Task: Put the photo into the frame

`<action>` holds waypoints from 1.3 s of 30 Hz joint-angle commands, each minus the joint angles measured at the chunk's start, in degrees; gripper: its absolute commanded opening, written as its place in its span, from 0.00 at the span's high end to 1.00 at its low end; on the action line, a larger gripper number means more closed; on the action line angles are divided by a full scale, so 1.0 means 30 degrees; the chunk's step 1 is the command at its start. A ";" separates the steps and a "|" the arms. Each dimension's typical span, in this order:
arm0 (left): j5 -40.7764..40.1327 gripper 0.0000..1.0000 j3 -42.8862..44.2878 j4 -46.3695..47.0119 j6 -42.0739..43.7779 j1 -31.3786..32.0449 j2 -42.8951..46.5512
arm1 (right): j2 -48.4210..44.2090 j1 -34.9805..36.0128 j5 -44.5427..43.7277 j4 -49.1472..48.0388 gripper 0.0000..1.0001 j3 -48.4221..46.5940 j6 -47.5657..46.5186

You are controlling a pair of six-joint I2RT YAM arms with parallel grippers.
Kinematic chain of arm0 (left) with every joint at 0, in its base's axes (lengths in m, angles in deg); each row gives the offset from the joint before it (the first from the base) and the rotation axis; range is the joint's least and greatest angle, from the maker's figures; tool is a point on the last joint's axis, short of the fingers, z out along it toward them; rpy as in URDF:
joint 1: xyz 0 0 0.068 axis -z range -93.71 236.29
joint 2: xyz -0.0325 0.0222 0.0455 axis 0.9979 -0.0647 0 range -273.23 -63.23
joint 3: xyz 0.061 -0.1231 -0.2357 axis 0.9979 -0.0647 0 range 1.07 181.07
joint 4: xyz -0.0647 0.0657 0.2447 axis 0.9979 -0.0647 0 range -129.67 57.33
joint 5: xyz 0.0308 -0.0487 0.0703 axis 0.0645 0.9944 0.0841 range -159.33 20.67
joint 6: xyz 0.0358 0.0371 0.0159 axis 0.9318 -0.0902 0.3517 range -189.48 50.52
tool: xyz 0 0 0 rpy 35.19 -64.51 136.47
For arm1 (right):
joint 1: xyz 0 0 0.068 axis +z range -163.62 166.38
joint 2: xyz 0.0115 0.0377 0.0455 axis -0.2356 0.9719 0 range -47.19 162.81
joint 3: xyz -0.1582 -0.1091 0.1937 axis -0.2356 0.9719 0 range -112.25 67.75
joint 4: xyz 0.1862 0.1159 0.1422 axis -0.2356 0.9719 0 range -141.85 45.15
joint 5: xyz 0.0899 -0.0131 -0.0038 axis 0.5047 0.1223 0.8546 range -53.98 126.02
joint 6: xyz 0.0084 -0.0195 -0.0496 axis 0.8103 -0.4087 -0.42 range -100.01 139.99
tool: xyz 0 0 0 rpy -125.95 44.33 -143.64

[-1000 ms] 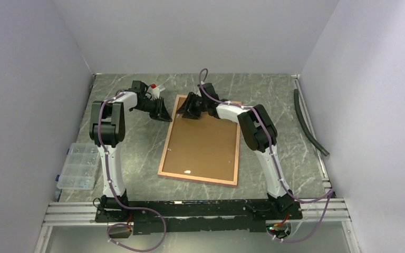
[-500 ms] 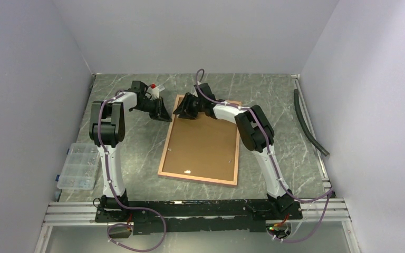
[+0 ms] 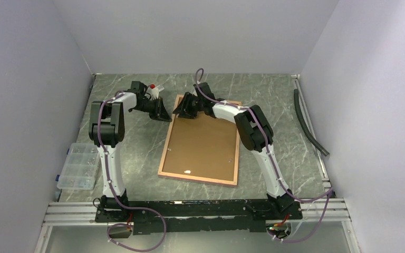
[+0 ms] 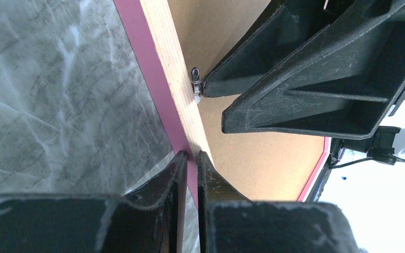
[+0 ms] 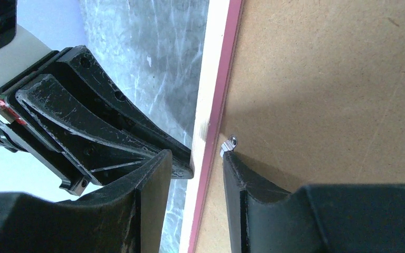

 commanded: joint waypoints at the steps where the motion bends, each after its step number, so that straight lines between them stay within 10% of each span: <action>1: -0.1191 0.86 -0.0591 0.0205 0.0606 0.0304 0.0080 | 0.1014 0.0062 -0.0778 0.0499 0.56 -0.0516 -0.0266; 39: -0.1333 0.88 -0.0716 -0.0536 0.1454 0.0121 0.0695 | 0.1910 -0.0012 0.1202 -0.0926 0.53 -0.1518 -0.0050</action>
